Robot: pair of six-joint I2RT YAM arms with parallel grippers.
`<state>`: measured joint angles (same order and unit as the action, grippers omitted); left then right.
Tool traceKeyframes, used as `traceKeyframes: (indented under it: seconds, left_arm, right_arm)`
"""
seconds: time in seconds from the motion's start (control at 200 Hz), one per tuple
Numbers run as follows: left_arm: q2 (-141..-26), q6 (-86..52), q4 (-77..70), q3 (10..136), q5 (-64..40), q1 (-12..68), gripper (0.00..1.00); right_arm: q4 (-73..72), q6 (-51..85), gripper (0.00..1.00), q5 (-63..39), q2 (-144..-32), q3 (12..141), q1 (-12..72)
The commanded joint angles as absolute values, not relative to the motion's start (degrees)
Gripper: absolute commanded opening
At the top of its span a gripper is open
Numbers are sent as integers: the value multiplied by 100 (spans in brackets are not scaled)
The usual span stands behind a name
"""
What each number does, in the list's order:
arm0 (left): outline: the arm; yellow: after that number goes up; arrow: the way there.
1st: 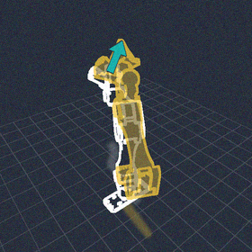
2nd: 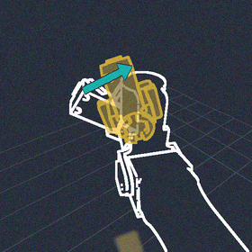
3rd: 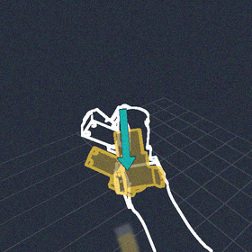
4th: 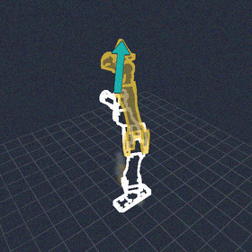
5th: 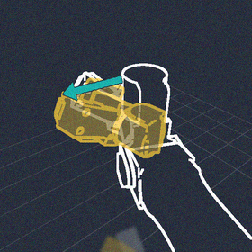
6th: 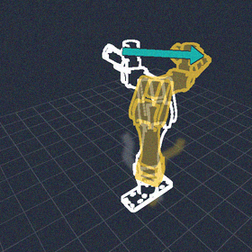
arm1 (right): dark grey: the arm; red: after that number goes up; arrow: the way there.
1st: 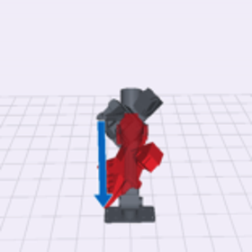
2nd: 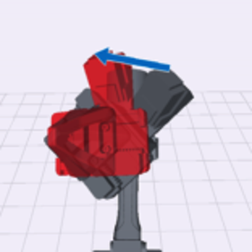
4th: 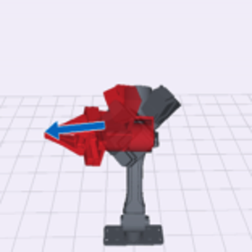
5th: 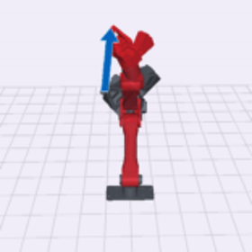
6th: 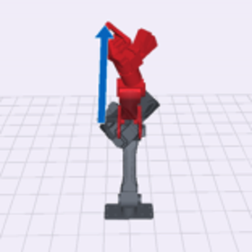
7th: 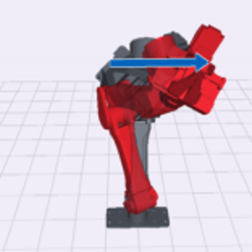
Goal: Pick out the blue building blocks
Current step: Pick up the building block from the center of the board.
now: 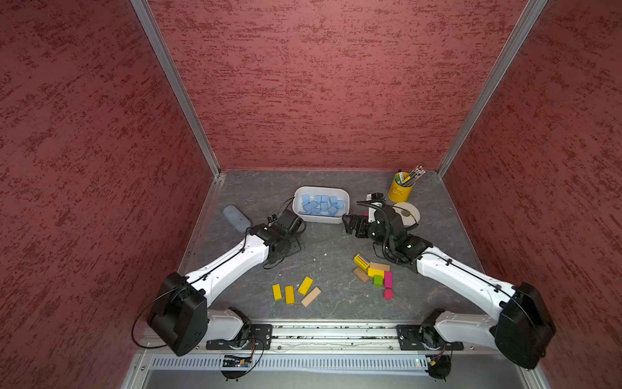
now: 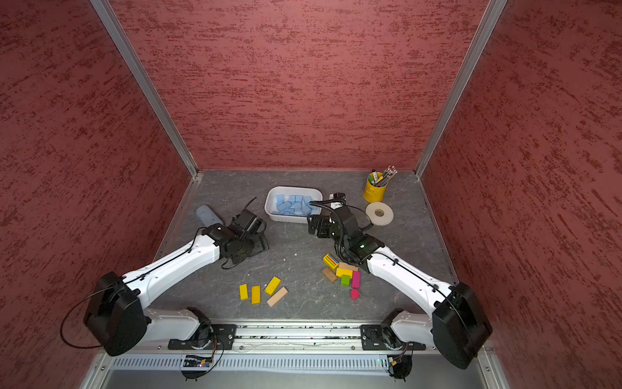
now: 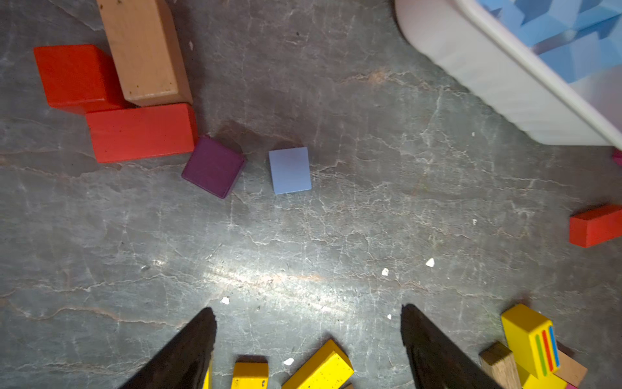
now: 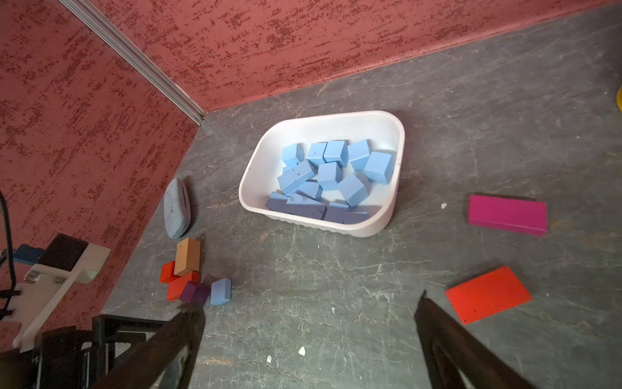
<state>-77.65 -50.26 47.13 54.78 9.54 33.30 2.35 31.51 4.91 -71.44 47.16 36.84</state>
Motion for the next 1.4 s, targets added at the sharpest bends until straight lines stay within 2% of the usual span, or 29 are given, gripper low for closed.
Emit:
traceKeyframes:
  seconds: [0.0, 0.451, 1.398]
  left_arm:
    - [-7980, -5151, 4513, 5606, 1193, 3347, 83]
    - [-9129, -5000, 4047, 5909, 1107, 3103, 67]
    - [-9896, -4675, 3794, 5862, 1002, 2644, 39]
  right_arm:
    - [18, 3193, 99, 462, -6988, 4686, 3655]
    - [105, 3085, 99, 526, -6935, 4601, 3656]
    - [149, 3120, 99, 593, -6893, 4520, 3655]
